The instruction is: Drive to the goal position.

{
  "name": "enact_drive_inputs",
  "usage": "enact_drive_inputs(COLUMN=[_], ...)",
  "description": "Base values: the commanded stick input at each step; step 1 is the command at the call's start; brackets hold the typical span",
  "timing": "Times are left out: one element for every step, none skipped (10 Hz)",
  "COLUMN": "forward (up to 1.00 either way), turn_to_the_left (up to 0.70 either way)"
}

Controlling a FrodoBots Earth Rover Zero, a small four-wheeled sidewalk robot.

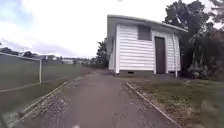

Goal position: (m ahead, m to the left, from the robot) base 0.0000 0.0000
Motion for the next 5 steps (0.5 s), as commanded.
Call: enact_drive_inputs(forward=[0.60, 0.60, 0.60, 0.60, 0.60], turn_to_the_left=[0.01, 0.01, 0.01, 0.01, 0.01])
